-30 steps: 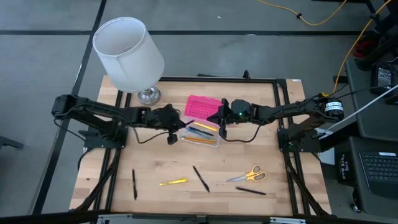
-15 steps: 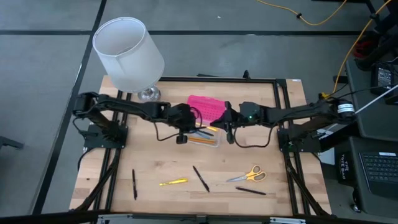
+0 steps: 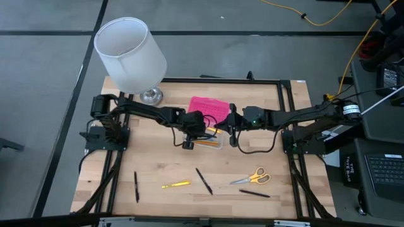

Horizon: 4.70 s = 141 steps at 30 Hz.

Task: Pick & place school supplies into a supply box
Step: Put the black pen into the transparent supply box, then put the yellow scissors into the transparent supply box

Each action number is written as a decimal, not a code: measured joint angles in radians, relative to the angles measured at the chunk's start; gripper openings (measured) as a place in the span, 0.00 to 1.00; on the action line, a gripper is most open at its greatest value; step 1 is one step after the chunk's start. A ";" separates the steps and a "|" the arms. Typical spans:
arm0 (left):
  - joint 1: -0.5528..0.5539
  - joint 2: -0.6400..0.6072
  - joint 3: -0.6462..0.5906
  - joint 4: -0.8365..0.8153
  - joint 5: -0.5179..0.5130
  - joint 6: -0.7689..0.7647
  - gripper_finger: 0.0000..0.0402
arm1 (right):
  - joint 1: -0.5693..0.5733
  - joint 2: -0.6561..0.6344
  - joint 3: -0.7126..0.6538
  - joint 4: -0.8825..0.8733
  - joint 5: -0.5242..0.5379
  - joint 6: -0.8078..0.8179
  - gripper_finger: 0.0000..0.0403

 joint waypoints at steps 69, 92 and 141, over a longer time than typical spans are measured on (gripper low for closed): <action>-0.246 -0.703 -0.710 0.700 -0.210 -0.304 0.01 | 0.247 0.001 0.111 -0.635 -0.011 0.273 0.02; -0.246 -0.703 -0.711 0.699 -0.210 -0.304 0.01 | 0.727 0.096 0.294 -1.160 0.008 0.864 0.00; -0.246 -0.702 -0.711 0.699 -0.210 -0.304 0.01 | 0.792 0.134 0.049 -0.953 0.042 0.680 0.43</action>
